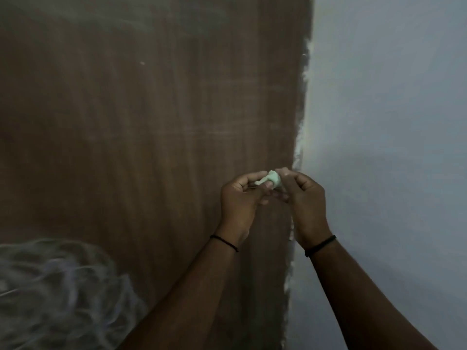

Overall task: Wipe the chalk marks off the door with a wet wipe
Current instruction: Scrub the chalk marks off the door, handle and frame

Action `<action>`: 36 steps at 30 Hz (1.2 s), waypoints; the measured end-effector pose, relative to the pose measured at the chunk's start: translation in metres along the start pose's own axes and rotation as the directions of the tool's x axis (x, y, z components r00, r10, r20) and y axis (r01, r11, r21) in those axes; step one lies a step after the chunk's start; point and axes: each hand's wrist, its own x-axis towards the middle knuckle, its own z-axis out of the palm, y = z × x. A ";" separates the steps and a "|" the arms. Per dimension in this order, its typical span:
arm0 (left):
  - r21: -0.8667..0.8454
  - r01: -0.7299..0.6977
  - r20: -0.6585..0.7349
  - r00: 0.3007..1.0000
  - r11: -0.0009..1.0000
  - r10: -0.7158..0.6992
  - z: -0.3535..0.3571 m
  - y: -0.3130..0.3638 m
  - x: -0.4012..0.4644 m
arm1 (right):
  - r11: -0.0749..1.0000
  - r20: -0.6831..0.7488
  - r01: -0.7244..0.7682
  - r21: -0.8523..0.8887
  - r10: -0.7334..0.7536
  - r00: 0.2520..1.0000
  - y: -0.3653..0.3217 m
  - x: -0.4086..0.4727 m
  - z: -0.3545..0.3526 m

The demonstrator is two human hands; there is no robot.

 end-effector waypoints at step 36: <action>0.556 -0.123 -0.392 0.833 0.822 0.390 -0.330 0.106 -0.162 | 0.942 0.666 -0.199 0.270 -0.033 0.745 0.042 -0.192 0.289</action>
